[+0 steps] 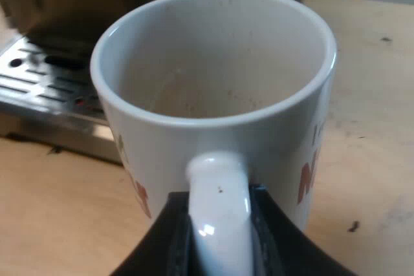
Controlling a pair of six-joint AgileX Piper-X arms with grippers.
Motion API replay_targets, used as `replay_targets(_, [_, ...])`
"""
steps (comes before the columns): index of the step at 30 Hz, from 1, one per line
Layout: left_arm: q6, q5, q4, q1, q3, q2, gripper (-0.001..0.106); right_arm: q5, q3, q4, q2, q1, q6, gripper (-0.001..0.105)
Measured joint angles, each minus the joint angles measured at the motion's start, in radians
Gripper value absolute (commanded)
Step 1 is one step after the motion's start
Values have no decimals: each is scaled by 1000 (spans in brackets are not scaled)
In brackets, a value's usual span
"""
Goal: Place mug into machine
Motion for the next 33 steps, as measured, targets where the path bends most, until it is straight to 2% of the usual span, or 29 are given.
replay_targets(4, [-2, -35, 40, 0, 0, -3, 65, -101, 0, 16, -4, 21, -1, 0])
replay_targets(11, [-2, -66, 42, 0, 0, -3, 65, -124, 0, 21, -4, 145, -1, 0])
replay_targets(13, [-15, -100, 42, 0, 0, -3, 65, -101, 0, 21, -4, 201, -1, 0])
replay_targets(14, [-24, -103, 42, 0, 0, -3, 65, -95, 0, 21, -4, 216, -1, 0])
replay_targets(16, [-103, -104, 43, 0, 0, 2, 65, -38, 0, 21, -4, 272, -1, 0])
replay_targets(19, [-133, -93, 44, 0, 4, 23, 65, 19, 0, 19, 16, 343, -1, 0])
replay_targets(23, [-114, -109, 44, 0, 25, 55, 65, 56, 0, -21, 82, 421, 5, 0])
replay_targets(28, [-107, -131, 17, 0, 58, 78, 65, 147, 0, -162, 224, 510, 81, 0])
replay_targets(33, [-90, -178, -47, 0, 103, 81, 65, 178, 0, -304, 343, 532, 110, 0])
